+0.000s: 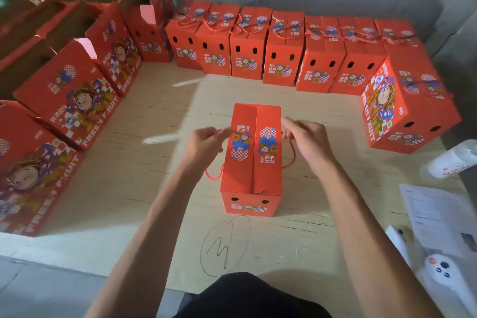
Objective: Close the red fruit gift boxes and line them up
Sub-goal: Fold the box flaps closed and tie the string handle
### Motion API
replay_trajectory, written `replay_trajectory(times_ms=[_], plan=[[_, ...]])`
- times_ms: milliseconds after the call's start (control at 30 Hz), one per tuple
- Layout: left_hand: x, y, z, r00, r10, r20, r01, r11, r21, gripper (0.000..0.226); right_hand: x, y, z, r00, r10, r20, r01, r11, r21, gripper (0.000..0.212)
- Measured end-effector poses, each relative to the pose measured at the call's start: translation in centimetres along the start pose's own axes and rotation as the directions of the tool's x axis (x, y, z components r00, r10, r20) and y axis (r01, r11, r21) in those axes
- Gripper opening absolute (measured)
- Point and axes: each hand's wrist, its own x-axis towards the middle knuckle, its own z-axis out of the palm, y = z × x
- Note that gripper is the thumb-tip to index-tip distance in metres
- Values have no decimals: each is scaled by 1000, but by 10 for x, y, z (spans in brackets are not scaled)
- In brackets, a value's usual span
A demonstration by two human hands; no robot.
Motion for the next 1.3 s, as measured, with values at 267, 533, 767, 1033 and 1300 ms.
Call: replay_trajectory(times_ms=[267, 533, 767, 1033, 1300], plan=[[-30, 49, 11, 906, 403, 132, -411, 910, 46, 28, -27, -55, 30, 967, -50, 250, 29, 996, 85, 40], [-21, 36, 10, 848, 515, 127, -528, 799, 287, 12, -35, -59, 56, 968, 15, 249, -24, 999, 36, 58], [-22, 27, 19, 817, 486, 309, -576, 700, 423, 33, -19, -70, 58, 968, 195, 161, -212, 973, 97, 30], [-12, 31, 36, 813, 482, 327, -570, 772, 282, 38, 7, -88, 38, 963, 237, 130, -259, 946, 196, 16], [16, 50, 88, 799, 418, 433, -594, 662, 457, 85, 44, -95, -8, 984, 173, -46, -153, 944, 292, 17]])
